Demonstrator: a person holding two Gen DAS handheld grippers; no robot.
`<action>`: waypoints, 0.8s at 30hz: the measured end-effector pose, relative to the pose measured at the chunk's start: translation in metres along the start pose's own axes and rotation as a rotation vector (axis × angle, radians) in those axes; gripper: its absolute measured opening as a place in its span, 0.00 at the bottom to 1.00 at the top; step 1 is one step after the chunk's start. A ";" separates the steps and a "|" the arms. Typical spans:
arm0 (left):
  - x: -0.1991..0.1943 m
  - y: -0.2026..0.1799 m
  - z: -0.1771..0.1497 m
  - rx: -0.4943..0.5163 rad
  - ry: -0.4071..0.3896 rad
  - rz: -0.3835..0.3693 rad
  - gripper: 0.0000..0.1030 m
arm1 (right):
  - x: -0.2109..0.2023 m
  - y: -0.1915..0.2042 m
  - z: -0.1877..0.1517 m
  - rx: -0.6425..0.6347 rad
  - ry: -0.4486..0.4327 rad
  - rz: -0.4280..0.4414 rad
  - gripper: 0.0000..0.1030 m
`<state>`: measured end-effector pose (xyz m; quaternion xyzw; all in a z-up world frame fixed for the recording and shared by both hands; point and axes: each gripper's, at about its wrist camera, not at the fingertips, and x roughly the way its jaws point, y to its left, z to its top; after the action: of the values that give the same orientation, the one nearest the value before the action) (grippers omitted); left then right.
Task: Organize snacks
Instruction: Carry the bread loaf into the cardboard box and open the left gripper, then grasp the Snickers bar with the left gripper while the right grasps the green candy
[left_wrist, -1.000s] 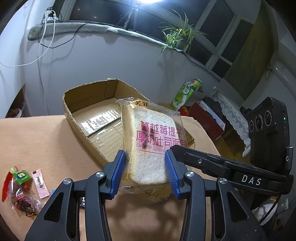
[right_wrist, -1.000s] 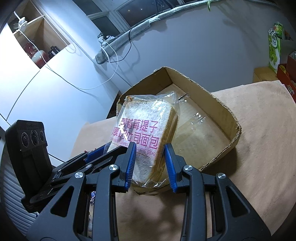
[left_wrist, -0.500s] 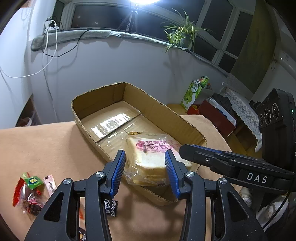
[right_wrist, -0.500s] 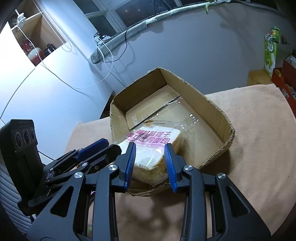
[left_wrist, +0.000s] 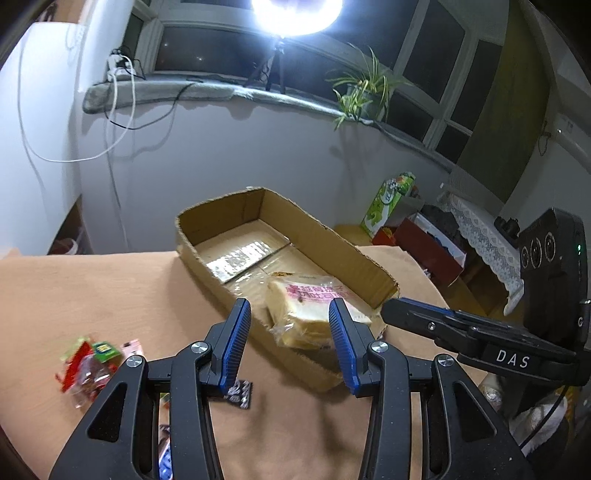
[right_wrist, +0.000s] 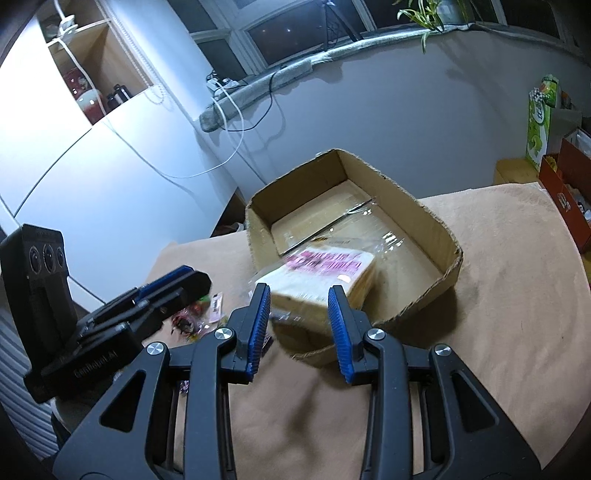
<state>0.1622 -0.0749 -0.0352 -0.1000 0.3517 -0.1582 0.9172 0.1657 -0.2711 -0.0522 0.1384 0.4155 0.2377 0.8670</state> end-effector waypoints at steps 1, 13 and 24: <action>-0.005 0.001 -0.001 0.000 -0.007 0.003 0.40 | -0.002 0.003 -0.003 -0.008 0.000 0.000 0.33; -0.061 0.034 -0.026 -0.039 -0.067 0.055 0.40 | -0.015 0.048 -0.054 -0.124 0.047 0.019 0.33; -0.096 0.073 -0.071 -0.104 -0.049 0.130 0.40 | -0.006 0.083 -0.114 -0.247 0.165 0.033 0.45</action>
<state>0.0625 0.0227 -0.0499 -0.1285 0.3426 -0.0775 0.9274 0.0481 -0.1984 -0.0826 0.0176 0.4505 0.3117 0.8364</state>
